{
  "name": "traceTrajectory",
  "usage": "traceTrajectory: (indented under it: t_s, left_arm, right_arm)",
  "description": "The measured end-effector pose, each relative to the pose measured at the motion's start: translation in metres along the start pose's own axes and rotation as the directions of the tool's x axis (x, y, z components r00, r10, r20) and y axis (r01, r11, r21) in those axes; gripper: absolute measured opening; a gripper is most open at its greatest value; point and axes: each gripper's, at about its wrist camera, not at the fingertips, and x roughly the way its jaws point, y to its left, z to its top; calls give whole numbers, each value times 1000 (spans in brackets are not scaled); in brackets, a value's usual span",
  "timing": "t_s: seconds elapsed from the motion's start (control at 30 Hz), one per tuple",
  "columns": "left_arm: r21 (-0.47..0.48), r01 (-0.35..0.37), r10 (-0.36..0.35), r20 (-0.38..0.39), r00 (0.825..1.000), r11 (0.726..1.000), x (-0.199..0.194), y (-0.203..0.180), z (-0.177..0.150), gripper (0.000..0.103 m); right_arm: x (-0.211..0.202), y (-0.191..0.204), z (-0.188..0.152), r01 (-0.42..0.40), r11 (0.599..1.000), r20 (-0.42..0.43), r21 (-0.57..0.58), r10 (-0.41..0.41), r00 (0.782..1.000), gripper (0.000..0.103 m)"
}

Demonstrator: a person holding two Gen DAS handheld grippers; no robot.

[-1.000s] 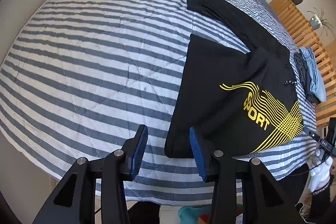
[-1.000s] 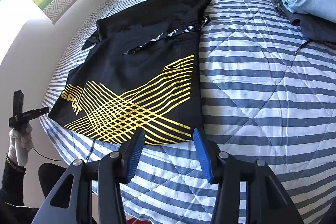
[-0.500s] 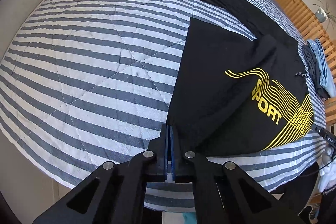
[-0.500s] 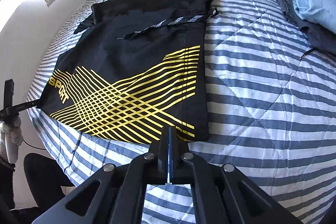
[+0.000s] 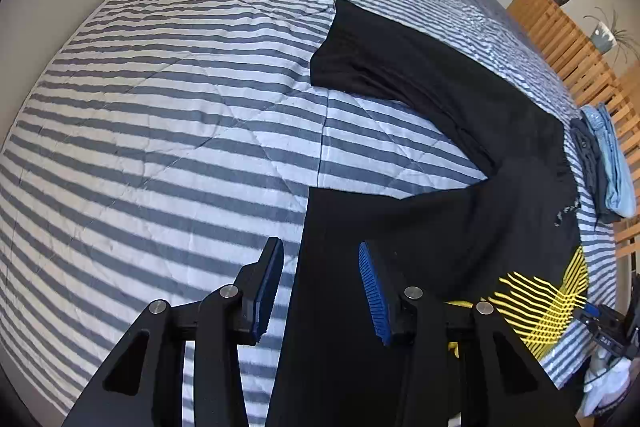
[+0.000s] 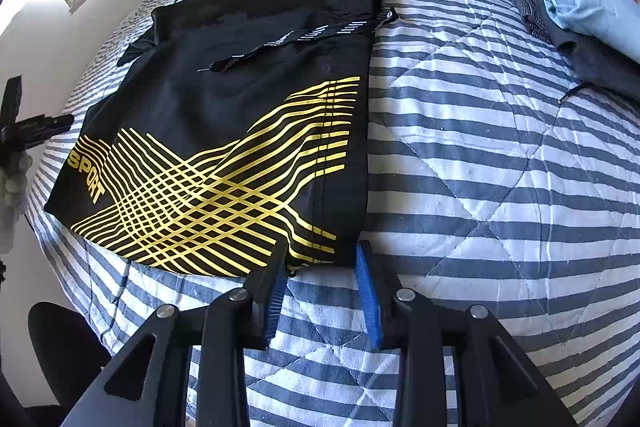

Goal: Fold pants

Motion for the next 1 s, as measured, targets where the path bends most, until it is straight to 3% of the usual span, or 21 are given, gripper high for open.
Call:
traceTrajectory:
  t_s: [0.07, 0.1, 0.13, 0.23, 0.3, 0.4, 0.5, 0.57, 0.73, 0.87, 0.93, 1.0]
  left_arm:
    - [-13, -21, 20, -17, 1000, 1000, 19, 0, 8, 37]
    - [-22, -12, 11, -31, 999, 1000, 29, -1, 10, 10]
    - [-27, -17, 16, -40, 999, 999, 35, -3, 12, 3]
    - [26, -89, 88, 18, 996, 996, 34, -11, 12, 2]
    - [13, -131, 130, 49, 990, 991, 30, -7, 17, 2]
    - [-22, -90, 90, 16, 996, 996, 34, 2, 24, 6]
    - [18, -153, 153, -8, 988, 988, 33, 2, 23, 19]
    - [8, -137, 137, 0, 991, 991, 18, 8, 25, 19]
    - [29, -132, 130, 58, 990, 991, -33, 18, 39, 19]
    - [42, -99, 95, 74, 993, 994, -55, 12, 69, 20]
    - [48, -80, 77, 75, 994, 996, -56, 7, 88, 27]
    - [42, -54, 51, 76, 996, 998, -56, -1, 105, 46]
  right_arm:
    - [-1, 1, 1, -3, 1000, -4, -5, 2, 1000, 23]
    - [-1, 2, 1, 2, 1000, -7, -12, -2, 1000, 23]
    - [-2, 3, 1, 6, 1000, -10, -22, -6, 1000, 22]
    - [-9, 5, 0, 19, 999, -19, -47, -20, 1000, 20]
    - [-19, 4, -1, 36, 997, -13, -69, -37, 999, 20]
    - [-22, 5, -4, 63, 993, -22, -98, -65, 998, 20]
    - [-13, 11, -7, 103, 981, -89, -167, -119, 989, 24]
    - [-16, 10, -8, 106, 977, -114, -183, -128, 985, 24]
    - [-68, 3, 13, 58, 987, 9, -148, -57, 998, 25]
    - [-96, -12, 59, -5, 998, 110, -62, 12, 994, 37]
    - [-97, -17, 86, -15, 999, 153, -43, 21, 988, 38]
    - [-90, -21, 114, -22, 999, 169, -34, 27, 985, 39]
